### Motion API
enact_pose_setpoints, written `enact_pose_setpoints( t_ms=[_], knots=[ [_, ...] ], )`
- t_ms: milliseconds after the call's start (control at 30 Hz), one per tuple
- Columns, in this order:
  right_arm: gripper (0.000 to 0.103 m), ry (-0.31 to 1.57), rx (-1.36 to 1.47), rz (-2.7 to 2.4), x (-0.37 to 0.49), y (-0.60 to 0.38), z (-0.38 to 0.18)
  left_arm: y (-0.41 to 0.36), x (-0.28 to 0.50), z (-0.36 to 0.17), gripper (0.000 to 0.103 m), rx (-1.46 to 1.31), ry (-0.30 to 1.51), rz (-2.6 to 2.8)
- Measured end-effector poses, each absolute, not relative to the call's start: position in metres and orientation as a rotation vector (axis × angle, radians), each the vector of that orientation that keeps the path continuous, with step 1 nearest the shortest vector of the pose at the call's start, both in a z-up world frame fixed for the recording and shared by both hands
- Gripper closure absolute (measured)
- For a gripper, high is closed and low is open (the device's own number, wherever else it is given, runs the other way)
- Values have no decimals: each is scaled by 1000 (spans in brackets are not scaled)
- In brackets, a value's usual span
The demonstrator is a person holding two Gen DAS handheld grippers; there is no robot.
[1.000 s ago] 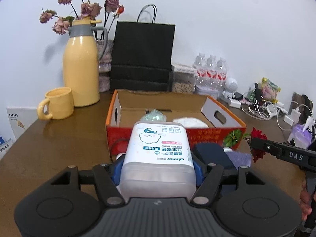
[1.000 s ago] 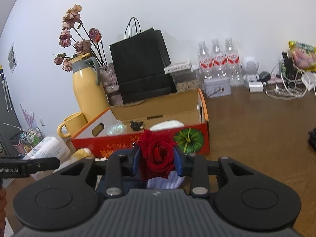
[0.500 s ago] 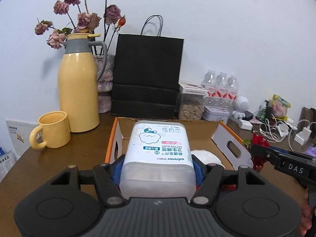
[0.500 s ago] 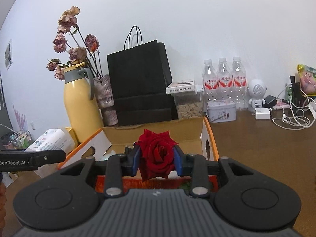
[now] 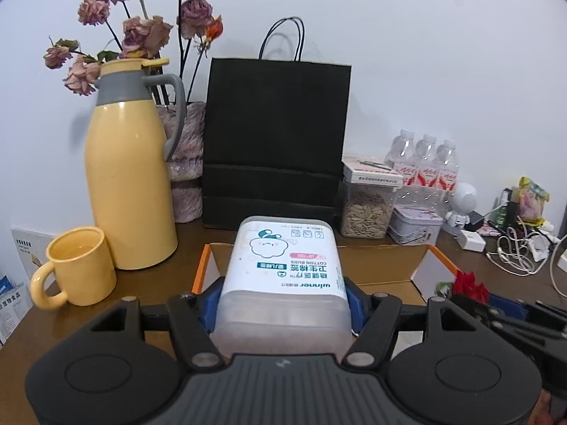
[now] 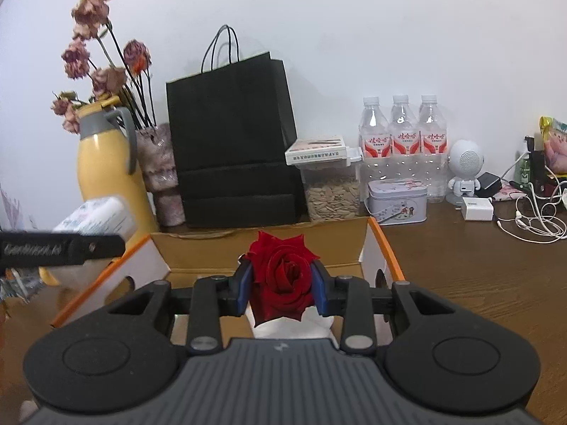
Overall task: Organize objects
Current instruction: 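Lower the rose into the box and open the right tool while the left tool carries the tub, then place the cotton-pad tub in the box and open the left tool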
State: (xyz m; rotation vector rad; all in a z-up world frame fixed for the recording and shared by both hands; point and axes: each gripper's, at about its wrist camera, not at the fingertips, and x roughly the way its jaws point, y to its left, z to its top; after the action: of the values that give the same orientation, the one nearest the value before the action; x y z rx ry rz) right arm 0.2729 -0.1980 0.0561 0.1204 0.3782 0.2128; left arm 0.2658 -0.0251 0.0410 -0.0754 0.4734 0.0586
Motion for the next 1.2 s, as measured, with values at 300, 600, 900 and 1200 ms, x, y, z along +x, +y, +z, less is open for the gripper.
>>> enact_pose_setpoints(
  t_ms=[300,600,900,1200],
  knots=[
    [67,433,112,210,285,-196,43,-30,292,21,38,-49,543,67],
    [0,421,64,185,275,-192,45,-29,281,25,0,-71,508,51],
    [0,417,68,180,273,-196,47,-31,281,24,0,-74,521,55],
    [0,395,70,180,260,-198,52,-34,268,32,0,-75,488,32]
  ],
)
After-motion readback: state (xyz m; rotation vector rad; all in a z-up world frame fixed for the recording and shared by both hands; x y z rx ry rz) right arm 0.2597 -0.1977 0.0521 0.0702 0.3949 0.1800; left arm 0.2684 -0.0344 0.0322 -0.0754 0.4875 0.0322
